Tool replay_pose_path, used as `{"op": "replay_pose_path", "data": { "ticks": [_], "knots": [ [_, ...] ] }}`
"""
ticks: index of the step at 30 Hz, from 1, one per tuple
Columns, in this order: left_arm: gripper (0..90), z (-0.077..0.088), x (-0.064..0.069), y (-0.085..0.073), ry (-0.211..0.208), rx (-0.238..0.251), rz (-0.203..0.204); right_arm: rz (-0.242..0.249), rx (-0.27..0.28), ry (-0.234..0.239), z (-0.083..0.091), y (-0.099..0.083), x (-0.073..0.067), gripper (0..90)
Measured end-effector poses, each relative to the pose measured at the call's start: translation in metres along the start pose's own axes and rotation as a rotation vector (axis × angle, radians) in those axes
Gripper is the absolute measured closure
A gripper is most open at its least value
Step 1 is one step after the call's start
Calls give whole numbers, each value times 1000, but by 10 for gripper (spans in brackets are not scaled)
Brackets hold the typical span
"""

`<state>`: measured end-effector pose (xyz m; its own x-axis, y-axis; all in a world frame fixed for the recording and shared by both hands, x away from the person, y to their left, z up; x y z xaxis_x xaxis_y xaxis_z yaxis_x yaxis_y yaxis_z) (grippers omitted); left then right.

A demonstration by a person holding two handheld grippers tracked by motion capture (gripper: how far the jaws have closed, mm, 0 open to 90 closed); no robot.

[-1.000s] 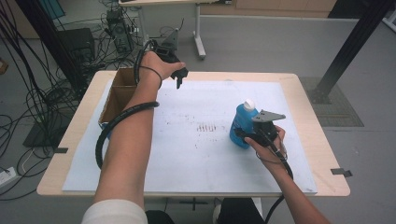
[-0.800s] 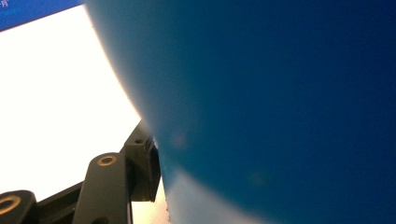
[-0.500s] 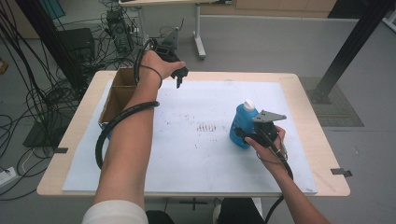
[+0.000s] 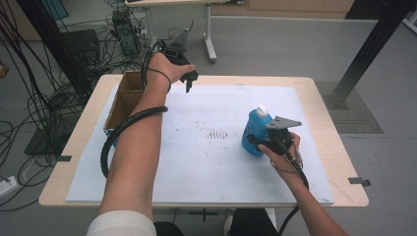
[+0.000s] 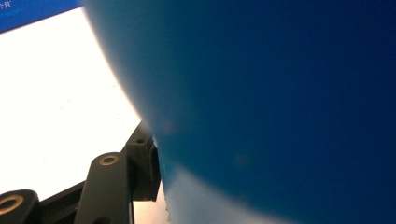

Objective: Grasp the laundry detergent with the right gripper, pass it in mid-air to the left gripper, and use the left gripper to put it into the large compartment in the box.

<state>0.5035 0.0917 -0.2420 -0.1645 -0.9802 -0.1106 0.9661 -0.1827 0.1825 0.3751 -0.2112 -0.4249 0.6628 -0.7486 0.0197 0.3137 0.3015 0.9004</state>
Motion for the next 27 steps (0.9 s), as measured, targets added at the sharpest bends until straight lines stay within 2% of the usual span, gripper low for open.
{"op": "replay_pose_path", "data": {
  "ticks": [27],
  "knots": [
    [64, 4, 4, 1, -3, 9, -6, 7, 7, 2, 0, -1, 0, 413]
  ]
}}
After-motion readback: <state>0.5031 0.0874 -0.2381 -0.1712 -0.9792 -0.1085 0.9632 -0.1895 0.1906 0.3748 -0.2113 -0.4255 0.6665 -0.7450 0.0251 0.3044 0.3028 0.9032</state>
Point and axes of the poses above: each handheld gripper's, and its own axes: z roughly backward along the jaws, y roughly out of its top, x roughly to its right, the point moved 2 cm from there along -z, roughly forward along the jaws, and after that the axes turned 6 degrees about x, right-handed, at the moved point
